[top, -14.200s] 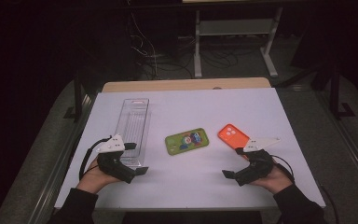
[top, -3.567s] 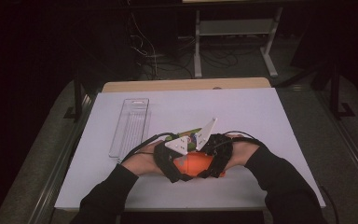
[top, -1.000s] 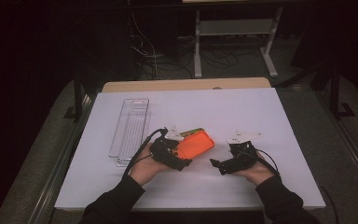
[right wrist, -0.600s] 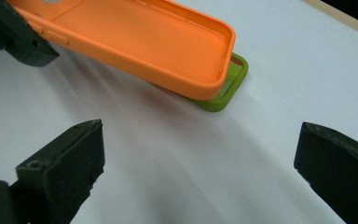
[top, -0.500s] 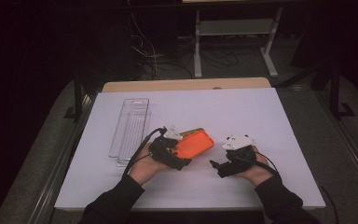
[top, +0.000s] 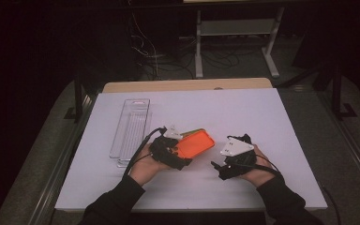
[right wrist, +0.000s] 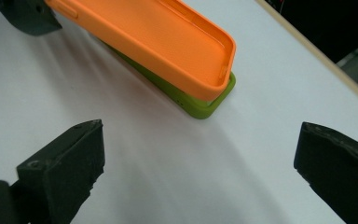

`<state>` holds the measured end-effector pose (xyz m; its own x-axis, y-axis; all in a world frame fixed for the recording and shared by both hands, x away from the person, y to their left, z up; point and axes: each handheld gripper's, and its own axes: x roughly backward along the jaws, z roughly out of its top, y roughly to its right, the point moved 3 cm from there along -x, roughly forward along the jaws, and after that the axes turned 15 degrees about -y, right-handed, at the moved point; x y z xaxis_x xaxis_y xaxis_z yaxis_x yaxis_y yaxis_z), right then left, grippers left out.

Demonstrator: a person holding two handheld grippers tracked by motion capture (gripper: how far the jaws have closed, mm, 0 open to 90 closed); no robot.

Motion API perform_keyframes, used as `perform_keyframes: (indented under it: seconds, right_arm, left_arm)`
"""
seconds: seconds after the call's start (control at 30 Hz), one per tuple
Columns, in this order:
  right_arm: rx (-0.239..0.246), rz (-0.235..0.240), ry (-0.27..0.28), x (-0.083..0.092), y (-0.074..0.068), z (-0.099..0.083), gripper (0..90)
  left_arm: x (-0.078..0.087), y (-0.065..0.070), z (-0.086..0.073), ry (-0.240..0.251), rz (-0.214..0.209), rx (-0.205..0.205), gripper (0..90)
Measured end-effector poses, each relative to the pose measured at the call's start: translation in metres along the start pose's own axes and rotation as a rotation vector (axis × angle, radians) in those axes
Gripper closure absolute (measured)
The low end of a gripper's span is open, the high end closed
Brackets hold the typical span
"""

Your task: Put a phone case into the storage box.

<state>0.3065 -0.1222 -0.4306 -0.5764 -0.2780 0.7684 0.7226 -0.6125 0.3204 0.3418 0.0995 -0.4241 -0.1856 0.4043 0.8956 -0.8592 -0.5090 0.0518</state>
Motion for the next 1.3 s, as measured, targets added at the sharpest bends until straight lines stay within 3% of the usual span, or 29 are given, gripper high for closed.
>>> perform_keyframes:
  seconds: [0.03,0.27,0.37,0.5,0.83,1.03,1.1,1.2,1.3]
  right_arm:
    - [0.032,-0.030,0.004,0.001,0.000,0.001,1.1]
    - [0.109,-0.111,0.003,0.001,-0.003,0.002,1.1]
    - [0.167,-0.159,-0.002,0.001,-0.004,0.002,1.2]
    - [0.217,-0.205,0.011,0.002,-0.006,0.003,1.2]
    - [0.305,-0.306,0.009,0.000,-0.009,0.003,1.3]
    - [0.411,-0.389,0.017,-0.002,-0.008,0.004,1.3]
    - [0.418,-0.399,0.021,-0.002,-0.008,0.005,1.3]
    - [0.465,-0.443,0.019,-0.002,-0.010,0.005,1.3]
    - [0.455,-0.465,0.014,-0.002,-0.012,0.005,1.3]
  left_arm:
    - [0.001,0.000,0.000,-0.004,0.000,-0.006,15.9]
    - [0.000,0.002,0.001,0.001,-0.002,-0.005,15.9]
    - [0.000,0.002,0.001,-0.001,-0.006,-0.014,15.9]
    - [-0.001,0.004,0.001,0.016,-0.010,0.002,15.9]
    - [-0.001,0.004,0.001,0.016,-0.012,0.003,15.9]
    - [-0.002,0.005,0.002,0.020,-0.015,0.007,15.9]
    - [-0.002,0.005,0.002,0.020,-0.014,0.007,16.0]
    - [-0.002,0.005,0.002,0.016,-0.016,0.006,15.9]
    - [-0.002,0.005,0.001,0.013,-0.015,0.000,15.9]
